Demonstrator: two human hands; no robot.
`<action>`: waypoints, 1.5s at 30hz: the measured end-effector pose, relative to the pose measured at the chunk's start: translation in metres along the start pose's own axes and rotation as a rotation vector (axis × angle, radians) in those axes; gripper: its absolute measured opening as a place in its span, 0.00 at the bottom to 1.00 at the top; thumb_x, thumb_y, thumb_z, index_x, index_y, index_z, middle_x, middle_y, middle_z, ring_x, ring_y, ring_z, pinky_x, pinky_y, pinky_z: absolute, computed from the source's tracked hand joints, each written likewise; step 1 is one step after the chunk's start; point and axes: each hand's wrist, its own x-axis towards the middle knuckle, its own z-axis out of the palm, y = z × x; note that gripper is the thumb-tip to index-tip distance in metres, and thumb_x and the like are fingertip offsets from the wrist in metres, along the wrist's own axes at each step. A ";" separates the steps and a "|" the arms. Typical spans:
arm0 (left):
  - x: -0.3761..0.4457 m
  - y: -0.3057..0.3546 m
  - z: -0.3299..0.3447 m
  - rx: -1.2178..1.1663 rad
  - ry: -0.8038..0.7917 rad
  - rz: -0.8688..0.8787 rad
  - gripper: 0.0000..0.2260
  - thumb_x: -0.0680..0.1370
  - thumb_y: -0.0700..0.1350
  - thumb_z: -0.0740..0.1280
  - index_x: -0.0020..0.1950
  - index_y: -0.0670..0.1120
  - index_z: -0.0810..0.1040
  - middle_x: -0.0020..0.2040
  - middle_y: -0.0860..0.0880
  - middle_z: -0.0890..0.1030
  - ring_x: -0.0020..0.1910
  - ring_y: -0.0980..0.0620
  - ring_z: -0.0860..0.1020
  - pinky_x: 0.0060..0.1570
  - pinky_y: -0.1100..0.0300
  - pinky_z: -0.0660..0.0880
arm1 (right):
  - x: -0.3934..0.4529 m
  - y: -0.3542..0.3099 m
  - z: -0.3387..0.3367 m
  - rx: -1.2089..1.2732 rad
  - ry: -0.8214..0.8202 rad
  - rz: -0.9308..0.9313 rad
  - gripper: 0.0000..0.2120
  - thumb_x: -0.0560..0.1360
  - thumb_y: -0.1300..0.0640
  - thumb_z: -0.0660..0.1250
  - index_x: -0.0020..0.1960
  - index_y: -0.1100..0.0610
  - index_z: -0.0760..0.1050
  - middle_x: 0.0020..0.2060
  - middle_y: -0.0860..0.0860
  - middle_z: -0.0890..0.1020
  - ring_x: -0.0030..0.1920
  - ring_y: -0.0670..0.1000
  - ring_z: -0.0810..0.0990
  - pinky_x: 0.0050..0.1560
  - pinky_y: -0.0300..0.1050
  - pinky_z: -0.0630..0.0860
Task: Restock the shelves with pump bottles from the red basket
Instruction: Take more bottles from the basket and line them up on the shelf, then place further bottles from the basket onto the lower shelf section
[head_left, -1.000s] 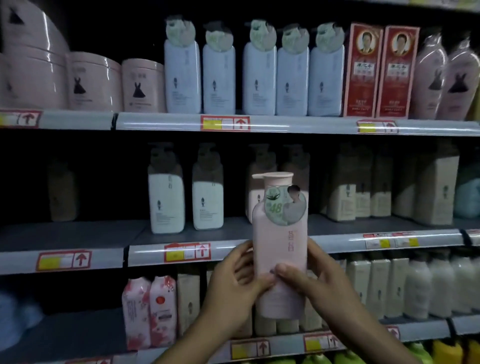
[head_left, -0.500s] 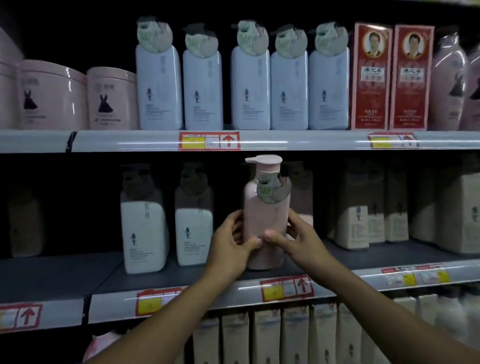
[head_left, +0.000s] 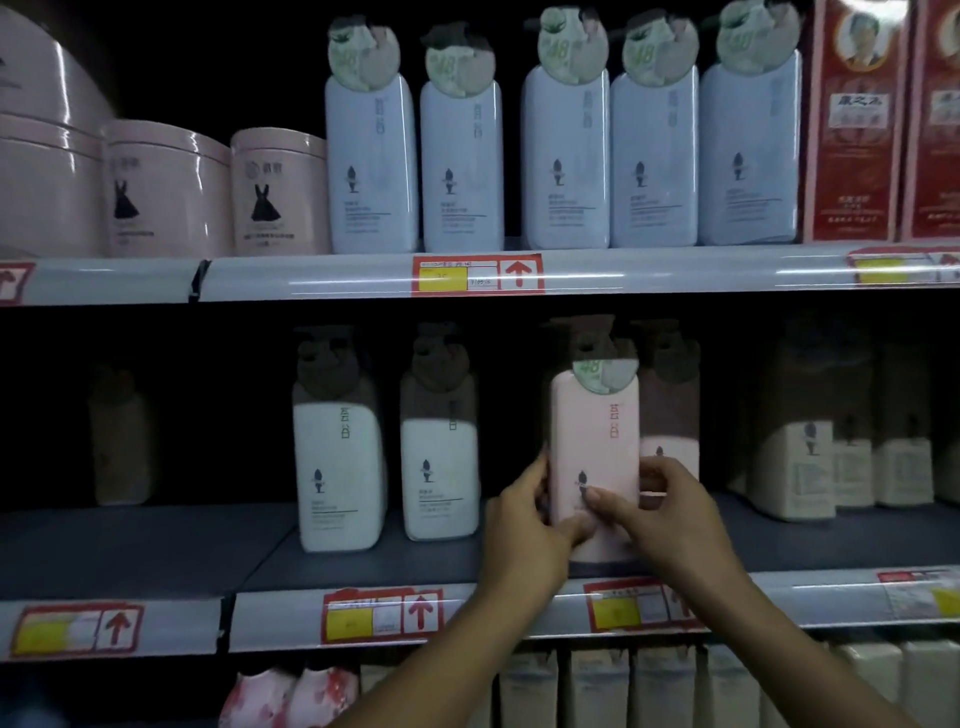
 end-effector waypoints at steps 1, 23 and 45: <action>0.002 -0.001 0.001 0.013 0.002 -0.007 0.38 0.71 0.38 0.76 0.77 0.57 0.66 0.64 0.55 0.81 0.60 0.55 0.81 0.59 0.55 0.80 | 0.000 0.001 0.001 0.009 0.031 -0.003 0.25 0.68 0.52 0.81 0.60 0.55 0.76 0.49 0.48 0.83 0.47 0.41 0.80 0.40 0.34 0.75; -0.022 0.031 -0.015 0.026 0.137 -0.017 0.32 0.74 0.45 0.76 0.75 0.49 0.67 0.68 0.51 0.75 0.64 0.52 0.76 0.58 0.64 0.74 | -0.061 -0.034 -0.013 0.019 0.217 -0.056 0.30 0.78 0.44 0.68 0.77 0.51 0.65 0.73 0.47 0.72 0.71 0.48 0.71 0.72 0.52 0.70; -0.354 -0.163 -0.055 0.241 -0.260 -0.606 0.08 0.76 0.41 0.72 0.48 0.55 0.79 0.44 0.50 0.84 0.48 0.48 0.83 0.50 0.48 0.81 | -0.370 0.129 -0.025 -0.510 -0.603 0.242 0.20 0.80 0.47 0.66 0.65 0.58 0.77 0.56 0.55 0.83 0.58 0.56 0.81 0.55 0.50 0.77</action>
